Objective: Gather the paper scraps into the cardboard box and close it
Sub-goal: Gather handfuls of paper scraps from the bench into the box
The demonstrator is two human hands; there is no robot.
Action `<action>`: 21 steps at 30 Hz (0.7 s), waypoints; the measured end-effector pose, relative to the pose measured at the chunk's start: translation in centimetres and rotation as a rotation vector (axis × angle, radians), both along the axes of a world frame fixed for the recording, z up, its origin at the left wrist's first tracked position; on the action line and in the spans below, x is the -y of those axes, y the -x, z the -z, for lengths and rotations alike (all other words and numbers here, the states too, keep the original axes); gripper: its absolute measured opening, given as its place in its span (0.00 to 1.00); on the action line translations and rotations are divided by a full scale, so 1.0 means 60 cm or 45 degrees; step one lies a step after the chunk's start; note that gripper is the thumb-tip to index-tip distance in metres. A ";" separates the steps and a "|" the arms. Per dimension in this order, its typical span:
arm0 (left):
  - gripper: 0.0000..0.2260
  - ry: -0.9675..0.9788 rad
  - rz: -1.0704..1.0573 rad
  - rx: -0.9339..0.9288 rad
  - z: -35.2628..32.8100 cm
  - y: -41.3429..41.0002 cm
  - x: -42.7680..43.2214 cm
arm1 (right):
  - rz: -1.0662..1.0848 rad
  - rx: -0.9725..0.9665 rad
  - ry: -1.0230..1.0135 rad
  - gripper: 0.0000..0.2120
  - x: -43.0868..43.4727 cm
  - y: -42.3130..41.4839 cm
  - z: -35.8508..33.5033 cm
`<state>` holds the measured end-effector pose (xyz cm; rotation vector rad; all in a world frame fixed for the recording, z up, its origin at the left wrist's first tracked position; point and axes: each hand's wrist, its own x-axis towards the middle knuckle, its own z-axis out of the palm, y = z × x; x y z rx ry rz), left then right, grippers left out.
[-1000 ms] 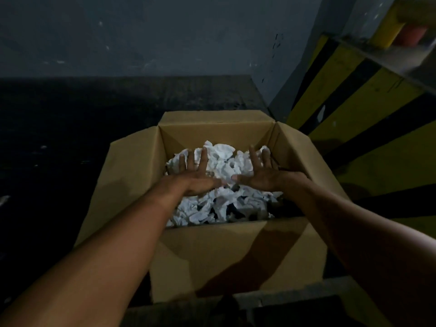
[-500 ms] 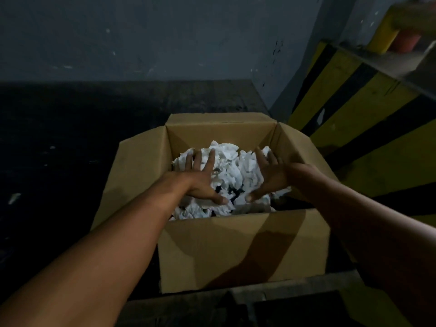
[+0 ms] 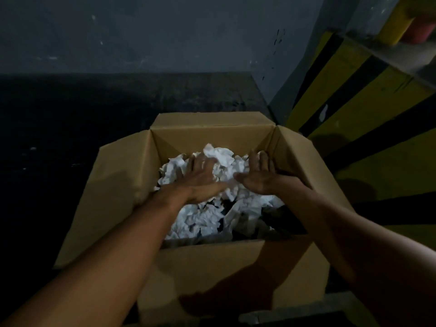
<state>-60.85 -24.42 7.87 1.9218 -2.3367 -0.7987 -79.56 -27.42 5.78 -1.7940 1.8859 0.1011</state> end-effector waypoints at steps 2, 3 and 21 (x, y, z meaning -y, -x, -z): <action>0.26 0.520 -0.119 -0.159 -0.004 0.000 0.018 | 0.034 0.031 0.106 0.39 0.017 0.006 -0.008; 0.25 0.671 -0.137 -0.186 -0.001 0.003 0.026 | 0.041 0.041 0.183 0.37 0.020 0.006 -0.006; 0.29 0.281 -0.099 0.087 0.069 0.003 0.027 | -0.031 0.019 0.101 0.34 0.011 0.016 0.037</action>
